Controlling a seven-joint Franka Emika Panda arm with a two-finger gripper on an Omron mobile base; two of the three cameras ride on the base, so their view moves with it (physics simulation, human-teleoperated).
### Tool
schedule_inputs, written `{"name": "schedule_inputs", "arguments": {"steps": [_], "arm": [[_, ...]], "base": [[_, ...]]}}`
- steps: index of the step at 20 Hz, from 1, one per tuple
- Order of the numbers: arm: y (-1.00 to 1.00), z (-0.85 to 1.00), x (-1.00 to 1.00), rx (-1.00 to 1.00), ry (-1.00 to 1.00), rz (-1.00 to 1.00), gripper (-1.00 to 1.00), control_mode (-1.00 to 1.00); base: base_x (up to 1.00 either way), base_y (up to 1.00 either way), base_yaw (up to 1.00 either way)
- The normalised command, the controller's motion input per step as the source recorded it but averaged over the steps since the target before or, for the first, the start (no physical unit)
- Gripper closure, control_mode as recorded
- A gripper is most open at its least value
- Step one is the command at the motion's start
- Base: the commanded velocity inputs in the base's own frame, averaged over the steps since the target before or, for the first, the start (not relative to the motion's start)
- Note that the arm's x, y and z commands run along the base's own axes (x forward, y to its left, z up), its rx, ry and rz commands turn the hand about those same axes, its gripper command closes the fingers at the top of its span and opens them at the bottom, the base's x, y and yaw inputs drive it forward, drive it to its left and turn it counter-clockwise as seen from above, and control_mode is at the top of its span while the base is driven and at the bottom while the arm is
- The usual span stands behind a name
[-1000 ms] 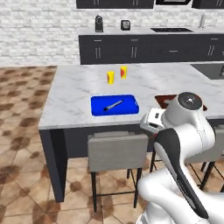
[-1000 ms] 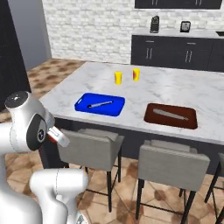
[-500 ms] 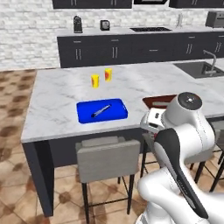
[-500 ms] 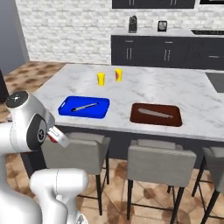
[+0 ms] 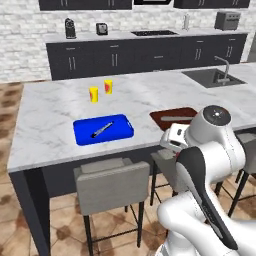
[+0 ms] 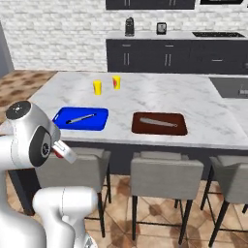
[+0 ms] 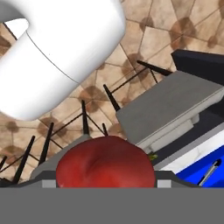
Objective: Gather the sweet potato and bell pepper from the fridge and place them on a tray on the dining counter. Then gather the steaks from the fridge and place them on the other tray.
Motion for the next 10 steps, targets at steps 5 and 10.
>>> {"name": "schedule_inputs", "arguments": {"steps": [5,10], "arm": [[0.0,0.0,0.0,0.0,0.0,0.0,1.0,1.0],[0.0,0.0,0.0,0.0,0.0,0.0,1.0,1.0]], "base": [[0.26,-0.41,-0.2],[0.4,-0.31,-0.18]]}}
